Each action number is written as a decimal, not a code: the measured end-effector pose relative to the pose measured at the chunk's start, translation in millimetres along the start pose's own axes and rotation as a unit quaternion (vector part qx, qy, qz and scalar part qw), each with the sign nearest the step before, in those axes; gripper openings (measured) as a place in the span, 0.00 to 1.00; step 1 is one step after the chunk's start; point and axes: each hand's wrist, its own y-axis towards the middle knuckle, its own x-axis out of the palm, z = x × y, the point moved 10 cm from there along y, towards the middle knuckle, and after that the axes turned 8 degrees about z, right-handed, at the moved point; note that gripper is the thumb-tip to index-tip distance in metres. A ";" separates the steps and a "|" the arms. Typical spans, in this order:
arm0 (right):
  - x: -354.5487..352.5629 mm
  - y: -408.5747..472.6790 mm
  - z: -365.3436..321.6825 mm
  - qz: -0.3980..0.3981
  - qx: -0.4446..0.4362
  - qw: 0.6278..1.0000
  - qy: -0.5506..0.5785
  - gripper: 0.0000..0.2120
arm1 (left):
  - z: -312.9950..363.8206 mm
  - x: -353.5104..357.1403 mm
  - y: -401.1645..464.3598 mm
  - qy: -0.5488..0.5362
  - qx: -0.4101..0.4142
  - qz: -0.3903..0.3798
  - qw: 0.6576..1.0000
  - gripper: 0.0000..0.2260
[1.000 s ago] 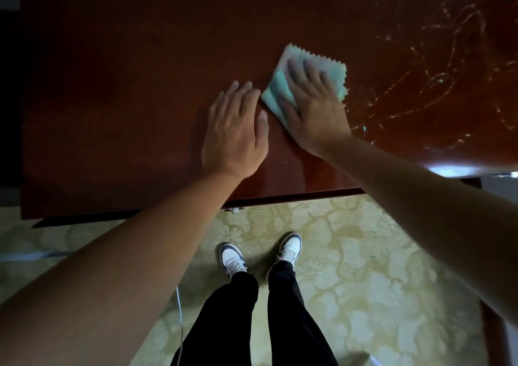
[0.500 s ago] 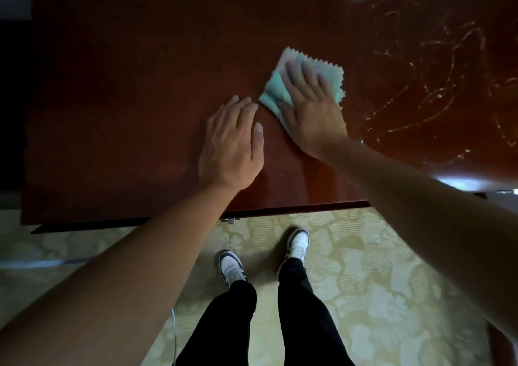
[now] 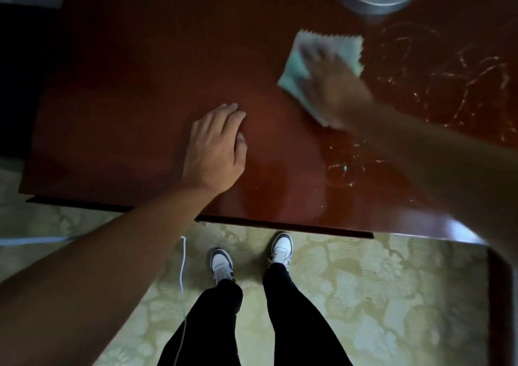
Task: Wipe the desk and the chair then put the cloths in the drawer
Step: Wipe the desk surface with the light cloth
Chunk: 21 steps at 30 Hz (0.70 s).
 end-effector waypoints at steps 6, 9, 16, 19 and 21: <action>-10.9 24.6 72.4 0.023 0.025 0.999 0.001 0.28 | 48.5 28.2 28.9 0.015 -0.021 -0.012 1.000 0.18; -6.9 -16.2 41.4 0.035 -0.012 0.999 -0.005 0.27 | 59.0 39.9 33.7 0.033 -0.038 -0.001 0.999 0.20; -10.7 -32.5 46.3 0.007 -0.106 0.994 -0.005 0.27 | 61.7 40.9 33.7 0.053 -0.038 -0.005 0.998 0.20; -17.1 15.4 90.6 0.029 -0.011 1.000 0.005 0.27 | 62.0 42.2 31.5 0.054 -0.038 -0.002 0.998 0.20; -13.3 15.5 86.2 0.039 0.003 0.999 -0.005 0.27 | 59.7 41.4 31.9 0.048 -0.040 0.004 0.998 0.19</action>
